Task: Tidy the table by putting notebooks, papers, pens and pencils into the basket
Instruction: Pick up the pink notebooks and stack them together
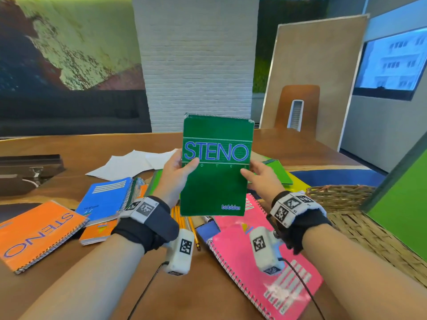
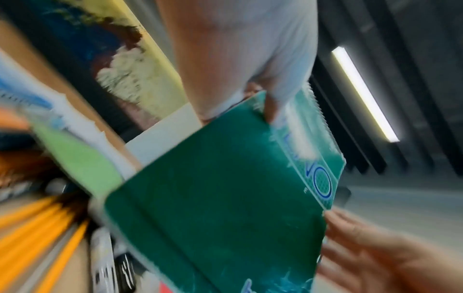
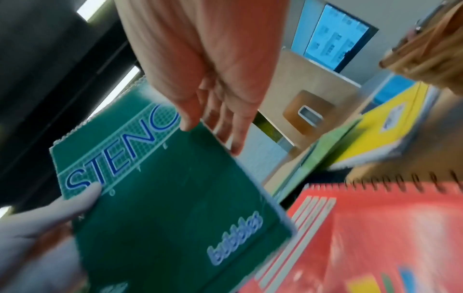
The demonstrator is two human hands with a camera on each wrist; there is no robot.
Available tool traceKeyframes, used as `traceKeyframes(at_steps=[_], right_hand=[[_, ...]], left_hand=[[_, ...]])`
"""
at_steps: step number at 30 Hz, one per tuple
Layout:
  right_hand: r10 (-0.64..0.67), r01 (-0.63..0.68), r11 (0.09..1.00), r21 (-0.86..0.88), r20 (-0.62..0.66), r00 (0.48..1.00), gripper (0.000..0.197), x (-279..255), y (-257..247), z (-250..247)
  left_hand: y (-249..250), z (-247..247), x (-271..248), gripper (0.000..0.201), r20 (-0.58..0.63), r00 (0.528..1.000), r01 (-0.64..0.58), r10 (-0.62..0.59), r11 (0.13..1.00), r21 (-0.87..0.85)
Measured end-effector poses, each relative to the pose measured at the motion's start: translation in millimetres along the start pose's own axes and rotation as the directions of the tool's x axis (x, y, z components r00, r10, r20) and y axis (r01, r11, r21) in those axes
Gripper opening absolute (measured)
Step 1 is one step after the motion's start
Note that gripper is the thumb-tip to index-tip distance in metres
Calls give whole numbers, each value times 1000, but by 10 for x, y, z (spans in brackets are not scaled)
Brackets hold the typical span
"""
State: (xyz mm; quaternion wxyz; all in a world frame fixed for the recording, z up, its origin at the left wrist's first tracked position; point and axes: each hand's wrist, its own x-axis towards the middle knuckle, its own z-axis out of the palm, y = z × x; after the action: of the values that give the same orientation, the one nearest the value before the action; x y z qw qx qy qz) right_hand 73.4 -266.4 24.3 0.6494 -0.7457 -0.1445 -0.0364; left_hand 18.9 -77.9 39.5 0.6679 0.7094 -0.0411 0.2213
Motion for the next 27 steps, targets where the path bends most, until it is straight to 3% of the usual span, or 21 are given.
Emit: traceKeyframes(at_steps=[4,7,11,14,15,18,20,23,27], right_hand=[[-77,80,993,85,-39,996,18,-38,-137,-71],[-143,145,981,127,-22,989,18,-117,-305,-107],[-105,104,988,119,4,994,35,-190,-456,-72],[-96,91,990,109,44,994,41,-215,-470,-74],[-110,104,989,102,57,992,43,-227,-486,-66],[-112,110,991,78,19,994,73,-236,-494,-81],[-123,123,988,90,-6,992,57,-228,-504,-106],[-119,119,990,77,-11,993,18,-192,-497,-170],[-157,157,982,108,-7,988,21,-176,-577,-226]], left_hand=[[29,-21,84,46,-25,994,-99,104,983,153],[99,29,99,55,-34,992,-116,123,981,153],[129,216,46,54,30,997,-77,73,980,182],[82,249,30,67,-34,996,-74,83,975,211],[84,241,34,61,-73,988,-117,135,970,211],[150,216,40,35,-113,945,-268,306,926,266],[220,197,48,22,-66,935,-314,349,900,303],[322,138,110,17,17,948,-306,319,892,332],[460,128,163,16,102,953,-301,284,910,283]])
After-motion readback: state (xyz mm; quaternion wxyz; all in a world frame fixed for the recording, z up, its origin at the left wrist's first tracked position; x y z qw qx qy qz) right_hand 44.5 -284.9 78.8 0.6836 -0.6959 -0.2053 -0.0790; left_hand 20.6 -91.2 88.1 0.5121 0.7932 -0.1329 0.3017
